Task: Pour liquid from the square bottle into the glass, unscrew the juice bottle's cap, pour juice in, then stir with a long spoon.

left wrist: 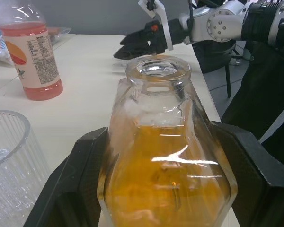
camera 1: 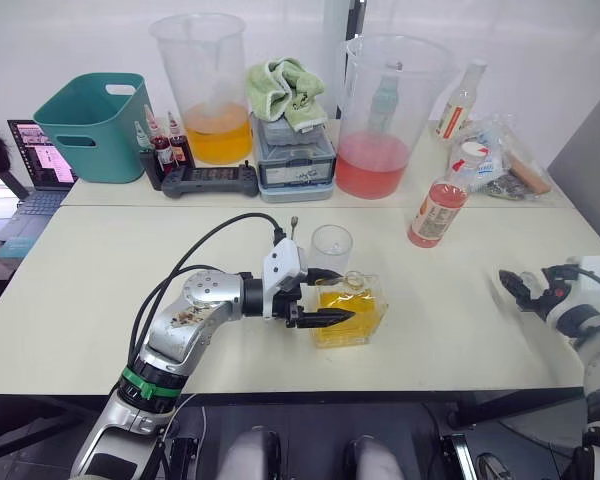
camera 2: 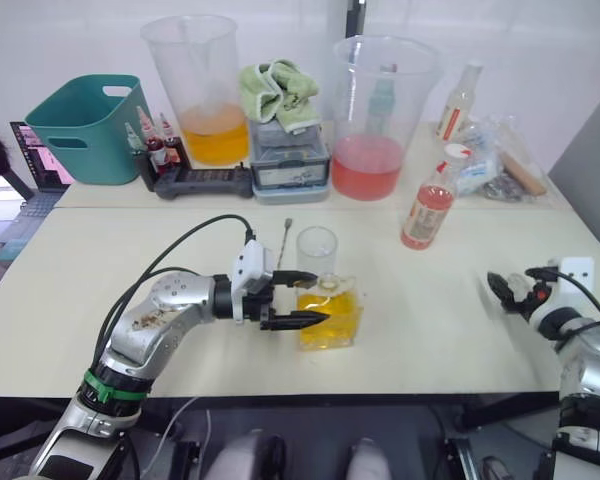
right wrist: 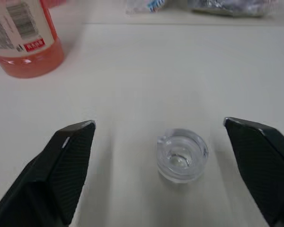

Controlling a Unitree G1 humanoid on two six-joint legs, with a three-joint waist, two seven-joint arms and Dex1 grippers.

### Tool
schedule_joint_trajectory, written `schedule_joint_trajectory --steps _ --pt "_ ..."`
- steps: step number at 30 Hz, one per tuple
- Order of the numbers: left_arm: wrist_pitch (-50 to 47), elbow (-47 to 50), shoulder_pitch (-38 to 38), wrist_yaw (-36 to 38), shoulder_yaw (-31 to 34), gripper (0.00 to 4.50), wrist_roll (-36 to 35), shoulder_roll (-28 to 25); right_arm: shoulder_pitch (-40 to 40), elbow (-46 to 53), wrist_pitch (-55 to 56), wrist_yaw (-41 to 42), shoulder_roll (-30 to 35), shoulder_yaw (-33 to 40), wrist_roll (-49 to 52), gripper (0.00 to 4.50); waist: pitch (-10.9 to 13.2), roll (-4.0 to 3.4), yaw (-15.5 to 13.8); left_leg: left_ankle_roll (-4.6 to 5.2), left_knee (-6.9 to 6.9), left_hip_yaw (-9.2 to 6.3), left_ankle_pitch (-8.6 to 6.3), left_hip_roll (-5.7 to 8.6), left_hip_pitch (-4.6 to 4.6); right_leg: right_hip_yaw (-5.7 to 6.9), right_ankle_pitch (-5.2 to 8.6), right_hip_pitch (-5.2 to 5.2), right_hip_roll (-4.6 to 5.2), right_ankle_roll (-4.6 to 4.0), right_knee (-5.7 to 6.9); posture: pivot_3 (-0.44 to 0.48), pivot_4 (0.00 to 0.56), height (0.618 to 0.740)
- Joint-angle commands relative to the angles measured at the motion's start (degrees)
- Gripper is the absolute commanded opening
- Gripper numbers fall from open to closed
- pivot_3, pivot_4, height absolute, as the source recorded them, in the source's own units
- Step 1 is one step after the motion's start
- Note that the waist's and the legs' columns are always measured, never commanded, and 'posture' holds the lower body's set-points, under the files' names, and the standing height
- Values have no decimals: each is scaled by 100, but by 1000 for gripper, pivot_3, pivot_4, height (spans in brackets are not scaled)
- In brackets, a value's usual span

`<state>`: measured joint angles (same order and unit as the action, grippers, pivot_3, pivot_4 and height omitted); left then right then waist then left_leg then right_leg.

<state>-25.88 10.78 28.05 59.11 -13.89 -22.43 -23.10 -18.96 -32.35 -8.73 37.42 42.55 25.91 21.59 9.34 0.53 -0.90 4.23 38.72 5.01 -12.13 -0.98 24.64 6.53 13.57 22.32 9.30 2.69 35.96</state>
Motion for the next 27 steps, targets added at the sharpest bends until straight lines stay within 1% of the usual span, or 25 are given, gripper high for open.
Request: schedule_joint_trajectory --steps 1,4,7,9,13,15,18,21,24,27 --pt "68 73 -43 91 -53 2765 -79 20 146 794 -264 98 378 425 292 4500 0 -7 -8 1 0 0 -1 0 0 -1 0 0 0 0 0 0 150 736" --pt "49 97 -40 93 -21 2765 -134 40 506 1707 -859 590 713 657 760 4500 -1 -17 -17 5 0 1 -3 0 1 -1 2 1 2 3 -1 0 150 736" --pt "24 176 -44 110 44 2765 -229 35 1046 2810 -1582 1226 1007 808 1371 4500 -1 -19 -19 10 -2 2 -7 -1 1 -2 2 1 2 3 -2 0 150 736" --pt "-12 255 -44 109 118 2765 -335 47 1377 3460 -1996 1497 1122 877 1741 4500 -1 -18 -21 13 -2 1 -9 -2 0 -2 2 -1 1 3 -3 0 150 736" --pt "-211 476 -37 76 308 2765 -575 -2 1850 4668 -2920 1863 1331 934 2574 4500 1 -19 -31 16 -1 -1 -11 -2 4 -2 2 3 4 4 -5 0 150 736" --pt "-359 608 -30 41 452 2765 -727 -73 1931 5101 -3281 1980 1402 915 2971 4500 3 -18 -41 18 -1 -3 -13 -2 7 -3 3 4 5 5 -5 0 150 736" --pt "-583 818 -32 -20 658 2765 -925 -263 1828 5491 -3682 2032 1500 746 3419 4500 9 -12 -55 19 1 -6 -14 -1 9 -3 4 6 6 6 -7 0 150 736" --pt "-797 1039 -50 -82 854 2765 -1114 -450 1669 5606 -3894 2069 1574 565 3639 4500 18 -6 -59 19 1 -7 -14 0 10 -3 4 8 6 6 -7 0 150 736" --pt "-1186 1340 -74 -183 1247 2765 -1493 -742 1429 5517 -3991 2245 1644 327 3745 4500 27 -2 -71 19 1 -7 -14 1 12 -4 4 9 7 6 -8 0 150 736" --pt "-1553 1554 -138 -190 1740 2765 -1885 -1205 1255 5491 -4000 2374 1650 110 3735 4500 36 2 -87 19 1 -8 -14 1 16 -4 4 15 5 7 -8 0 150 736"
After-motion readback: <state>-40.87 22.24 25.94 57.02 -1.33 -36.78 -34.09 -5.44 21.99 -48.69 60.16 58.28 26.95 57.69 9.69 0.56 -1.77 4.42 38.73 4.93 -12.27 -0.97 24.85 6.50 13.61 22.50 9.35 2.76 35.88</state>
